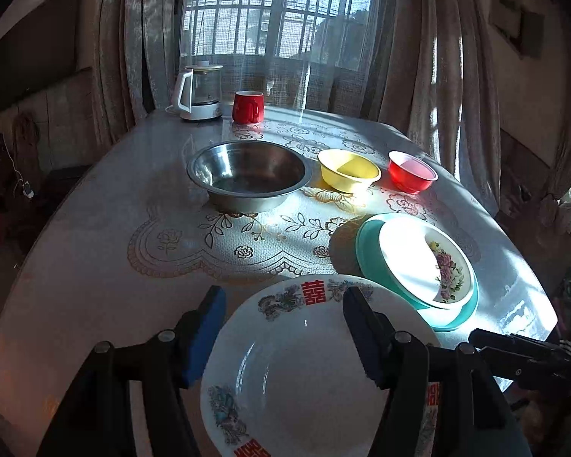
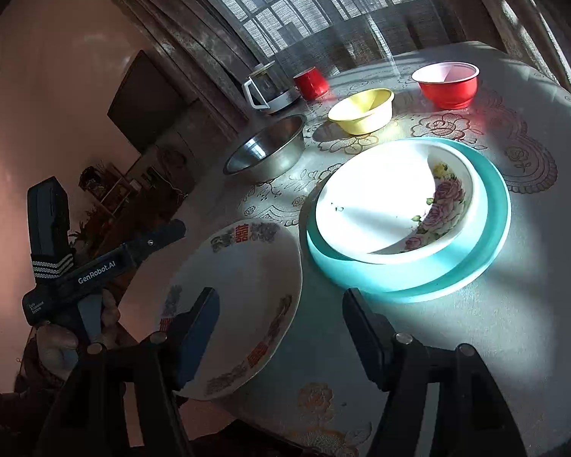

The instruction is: Organize plates and bowls

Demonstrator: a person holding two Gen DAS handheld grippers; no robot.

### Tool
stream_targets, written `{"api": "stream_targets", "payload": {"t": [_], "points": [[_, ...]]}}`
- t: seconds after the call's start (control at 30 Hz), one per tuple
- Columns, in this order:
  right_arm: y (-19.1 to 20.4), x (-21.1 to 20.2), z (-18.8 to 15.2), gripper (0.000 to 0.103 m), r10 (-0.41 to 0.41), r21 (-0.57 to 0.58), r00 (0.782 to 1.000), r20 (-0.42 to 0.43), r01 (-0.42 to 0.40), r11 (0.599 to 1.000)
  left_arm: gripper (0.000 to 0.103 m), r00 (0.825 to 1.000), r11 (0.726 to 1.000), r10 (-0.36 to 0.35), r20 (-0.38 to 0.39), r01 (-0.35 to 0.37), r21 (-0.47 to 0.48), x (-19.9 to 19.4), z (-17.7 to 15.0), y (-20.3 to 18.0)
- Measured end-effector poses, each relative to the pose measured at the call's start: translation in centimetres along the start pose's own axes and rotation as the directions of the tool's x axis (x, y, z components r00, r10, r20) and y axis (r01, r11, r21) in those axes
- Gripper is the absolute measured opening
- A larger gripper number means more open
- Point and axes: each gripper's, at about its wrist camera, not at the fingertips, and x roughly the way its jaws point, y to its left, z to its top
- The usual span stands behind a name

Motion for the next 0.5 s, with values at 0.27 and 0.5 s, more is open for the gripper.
{"api": "stream_targets", "payload": {"t": [0.27, 0.5], "points": [[-0.5, 1.2, -0.5, 0.068, -0.01, 0.064, 0.999, -0.046, 0.013, 0.998, 0.065, 0.998, 0.994, -0.07, -0.01, 0.069, -0.087, -1.3, -1.7, 3.9], [-0.8, 2.0, -0.3, 0.059, -0.014, 0.093, 0.998, -0.059, 0.02, 0.995, 0.061, 0.986, 0.976, -0.164, -0.02, 0.16, -0.148, -1.9, -3.9, 7.4]]}}
